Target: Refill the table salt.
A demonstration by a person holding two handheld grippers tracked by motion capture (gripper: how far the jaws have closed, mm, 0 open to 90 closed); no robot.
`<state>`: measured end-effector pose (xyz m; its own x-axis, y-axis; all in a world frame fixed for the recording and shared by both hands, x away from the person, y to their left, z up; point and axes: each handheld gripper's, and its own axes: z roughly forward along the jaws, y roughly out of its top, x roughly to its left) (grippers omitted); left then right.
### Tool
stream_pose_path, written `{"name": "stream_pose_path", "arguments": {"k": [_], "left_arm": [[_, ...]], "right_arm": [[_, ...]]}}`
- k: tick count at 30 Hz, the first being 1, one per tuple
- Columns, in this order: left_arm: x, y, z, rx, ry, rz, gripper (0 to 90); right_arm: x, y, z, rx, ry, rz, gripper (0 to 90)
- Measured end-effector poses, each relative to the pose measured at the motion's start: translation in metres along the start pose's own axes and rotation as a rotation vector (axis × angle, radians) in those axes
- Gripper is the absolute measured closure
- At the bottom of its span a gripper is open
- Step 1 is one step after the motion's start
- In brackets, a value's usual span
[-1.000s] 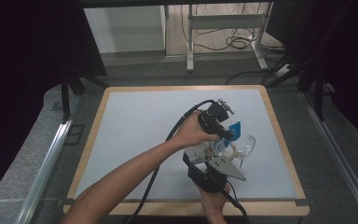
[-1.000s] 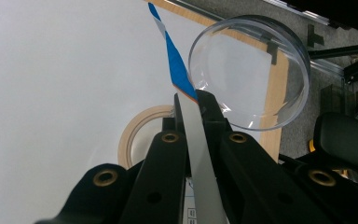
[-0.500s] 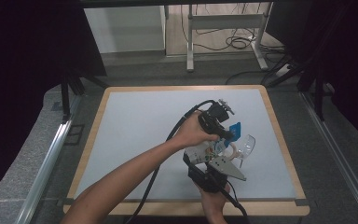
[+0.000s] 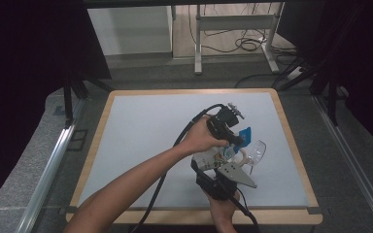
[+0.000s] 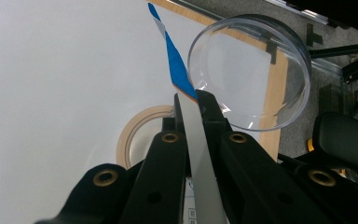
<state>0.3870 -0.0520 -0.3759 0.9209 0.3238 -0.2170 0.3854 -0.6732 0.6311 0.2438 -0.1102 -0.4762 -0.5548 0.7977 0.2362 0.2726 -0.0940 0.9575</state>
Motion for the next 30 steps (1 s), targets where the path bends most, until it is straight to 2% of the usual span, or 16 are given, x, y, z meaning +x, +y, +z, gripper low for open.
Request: {"name": "stream_pose_path", "arguments": {"k": [30], "left_arm": [[-0.0009,0.0006,-0.0016,-0.003,-0.001,0.004,90.0]], "right_arm": [[0.0006,0.0022,-0.002,-0.011,0.001,0.0,54.2]]}}
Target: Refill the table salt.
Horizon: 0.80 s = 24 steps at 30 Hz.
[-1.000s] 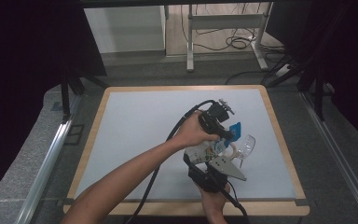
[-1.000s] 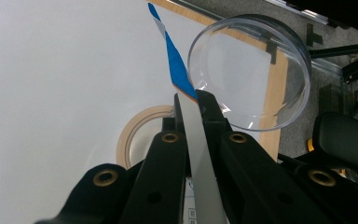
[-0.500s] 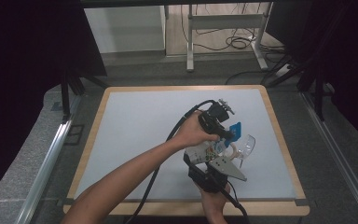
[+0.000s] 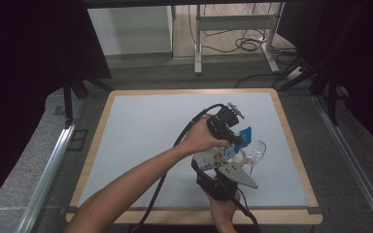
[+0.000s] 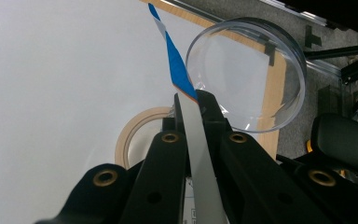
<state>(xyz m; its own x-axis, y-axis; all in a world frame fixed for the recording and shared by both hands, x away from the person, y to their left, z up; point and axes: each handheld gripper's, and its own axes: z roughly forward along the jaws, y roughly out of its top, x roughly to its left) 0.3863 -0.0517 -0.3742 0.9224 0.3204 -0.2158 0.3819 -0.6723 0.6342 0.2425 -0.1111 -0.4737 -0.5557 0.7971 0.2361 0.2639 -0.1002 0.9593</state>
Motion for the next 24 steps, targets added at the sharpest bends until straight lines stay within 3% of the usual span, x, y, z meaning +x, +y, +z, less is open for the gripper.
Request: {"name": "stream_pose_path", "arguments": {"k": [24], "left_arm": [[-0.0002,0.002,0.0011,0.003,-0.001,-0.002,90.0]], "right_arm": [[-0.0001,0.0011,-0.0008,-0.006,-0.002,0.008,54.3]]}}
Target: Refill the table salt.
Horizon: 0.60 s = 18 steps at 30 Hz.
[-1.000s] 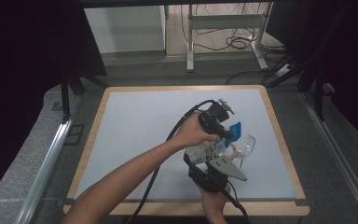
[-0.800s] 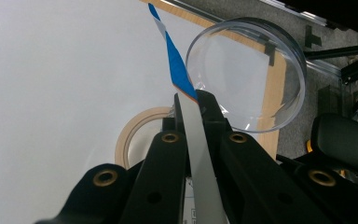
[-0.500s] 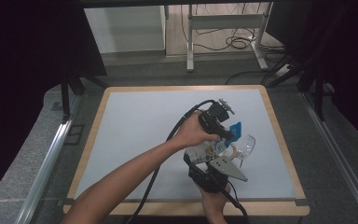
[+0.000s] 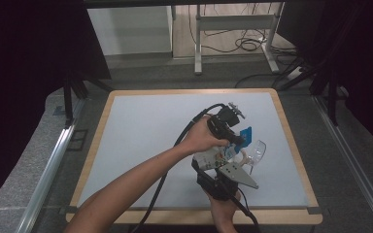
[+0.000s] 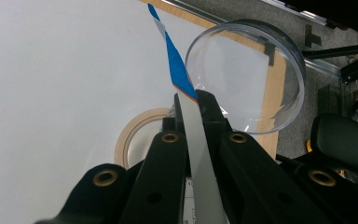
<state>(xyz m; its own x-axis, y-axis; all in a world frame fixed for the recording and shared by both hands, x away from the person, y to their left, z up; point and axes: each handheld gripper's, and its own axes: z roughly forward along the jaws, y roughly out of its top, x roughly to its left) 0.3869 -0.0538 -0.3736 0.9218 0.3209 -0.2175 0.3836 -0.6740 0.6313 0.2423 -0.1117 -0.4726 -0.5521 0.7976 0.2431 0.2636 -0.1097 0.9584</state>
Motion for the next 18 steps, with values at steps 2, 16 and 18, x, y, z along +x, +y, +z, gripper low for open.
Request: {"name": "stream_pose_path", "arguments": {"k": [2,16,18], "left_arm": [[0.0002,0.0005,0.0006,0.0,-0.001,0.002,90.0],[0.001,0.0014,0.0032,0.004,-0.005,0.001,90.0],[0.0011,0.0013,0.0031,0.004,-0.005,0.002,90.0]], "right_arm": [[-0.0008,0.0001,0.0,-0.001,-0.003,-0.003,54.3],[-0.0027,-0.0002,-0.0003,0.002,-0.006,0.005,54.3],[-0.0026,-0.0003,-0.0002,0.002,-0.006,0.004,54.3]]}}
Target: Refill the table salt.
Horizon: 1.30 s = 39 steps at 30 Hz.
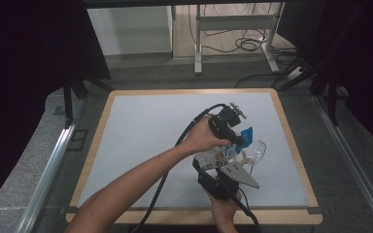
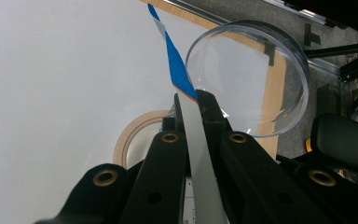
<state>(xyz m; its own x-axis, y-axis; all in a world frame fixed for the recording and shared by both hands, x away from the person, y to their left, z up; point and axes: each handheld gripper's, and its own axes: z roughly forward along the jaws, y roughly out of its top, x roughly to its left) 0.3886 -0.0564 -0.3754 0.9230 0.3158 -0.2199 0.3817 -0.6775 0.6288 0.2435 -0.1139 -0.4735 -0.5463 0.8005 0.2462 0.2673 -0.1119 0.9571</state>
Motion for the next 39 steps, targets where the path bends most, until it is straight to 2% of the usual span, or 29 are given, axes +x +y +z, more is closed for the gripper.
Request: {"name": "stream_pose_path", "arguments": {"k": [23,39], "left_arm": [[0.0005,0.0009,0.0016,0.004,-0.003,-0.003,90.0],[0.0006,0.0001,0.0011,0.003,-0.001,-0.004,90.0]], "right_arm": [[-0.0004,0.0004,-0.0004,-0.014,0.0,0.019,54.4],[0.0,0.0013,-0.0005,-0.017,0.005,0.015,54.4]]}}
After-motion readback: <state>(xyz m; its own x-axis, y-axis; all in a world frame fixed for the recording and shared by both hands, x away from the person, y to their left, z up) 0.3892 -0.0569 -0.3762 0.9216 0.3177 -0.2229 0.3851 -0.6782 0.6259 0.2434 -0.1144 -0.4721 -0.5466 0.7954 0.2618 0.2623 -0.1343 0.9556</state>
